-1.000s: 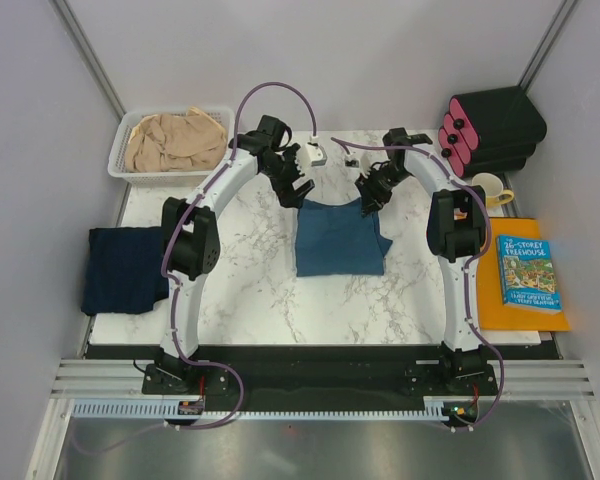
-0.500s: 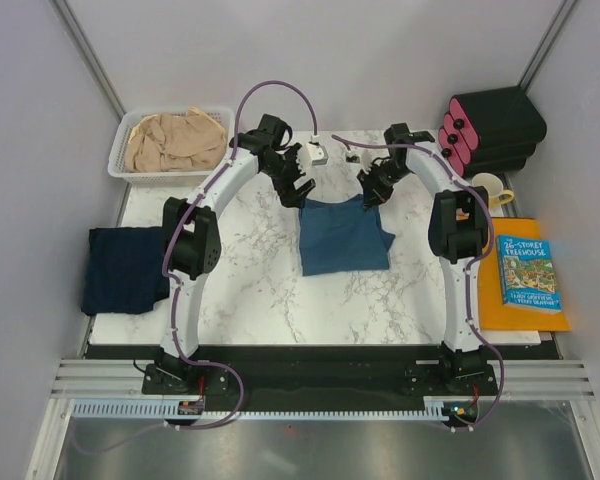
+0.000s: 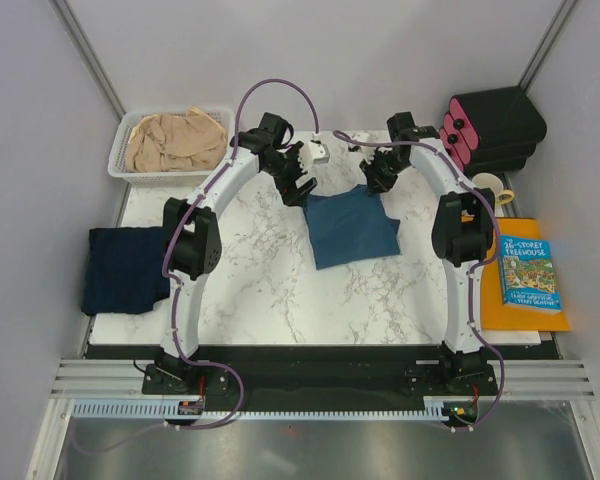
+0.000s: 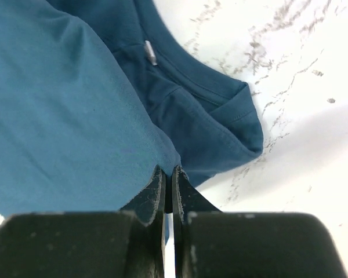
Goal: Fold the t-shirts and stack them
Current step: Fold the long partially folded tshirt into a neat square, then put the neatly folded tshirt into the corner of the board with the left arm
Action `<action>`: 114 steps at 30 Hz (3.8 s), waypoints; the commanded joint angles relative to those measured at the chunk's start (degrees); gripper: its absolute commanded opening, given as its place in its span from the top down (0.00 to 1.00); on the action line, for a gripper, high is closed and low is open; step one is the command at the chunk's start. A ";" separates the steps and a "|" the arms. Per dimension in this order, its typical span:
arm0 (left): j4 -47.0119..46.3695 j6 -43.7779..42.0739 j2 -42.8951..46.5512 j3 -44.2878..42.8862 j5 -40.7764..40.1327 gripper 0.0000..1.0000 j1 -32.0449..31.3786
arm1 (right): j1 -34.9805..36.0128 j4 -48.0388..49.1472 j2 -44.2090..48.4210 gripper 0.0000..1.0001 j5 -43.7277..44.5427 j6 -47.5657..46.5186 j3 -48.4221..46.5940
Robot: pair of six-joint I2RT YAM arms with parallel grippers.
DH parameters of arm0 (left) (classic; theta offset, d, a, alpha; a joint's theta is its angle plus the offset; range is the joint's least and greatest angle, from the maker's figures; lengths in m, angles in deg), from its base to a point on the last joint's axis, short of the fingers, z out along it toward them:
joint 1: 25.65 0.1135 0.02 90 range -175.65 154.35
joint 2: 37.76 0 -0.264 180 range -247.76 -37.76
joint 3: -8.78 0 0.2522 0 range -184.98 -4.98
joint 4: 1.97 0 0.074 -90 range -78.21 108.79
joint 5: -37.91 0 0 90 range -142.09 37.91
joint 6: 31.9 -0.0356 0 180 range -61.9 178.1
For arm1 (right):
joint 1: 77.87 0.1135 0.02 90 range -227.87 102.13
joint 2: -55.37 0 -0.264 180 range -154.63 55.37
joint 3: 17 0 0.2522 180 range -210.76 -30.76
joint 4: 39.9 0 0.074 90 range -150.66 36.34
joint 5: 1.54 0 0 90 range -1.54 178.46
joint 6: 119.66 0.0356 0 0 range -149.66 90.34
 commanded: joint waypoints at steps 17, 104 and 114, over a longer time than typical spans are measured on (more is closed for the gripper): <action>-3.43 2.27 3.87 1.13 1.93 0.09 -1.06 | 0.09 14.15 -3.23 0.54 15.76 3.77 5.25; -79.74 -17.59 5.36 28.30 -55.90 0.00 -18.55 | -11.78 17.94 31.85 0.14 20.77 6.14 15.03; -55.74 -0.55 15.92 33.73 -55.90 0.00 -33.11 | -11.78 18.64 33.00 0.13 22.00 3.86 17.58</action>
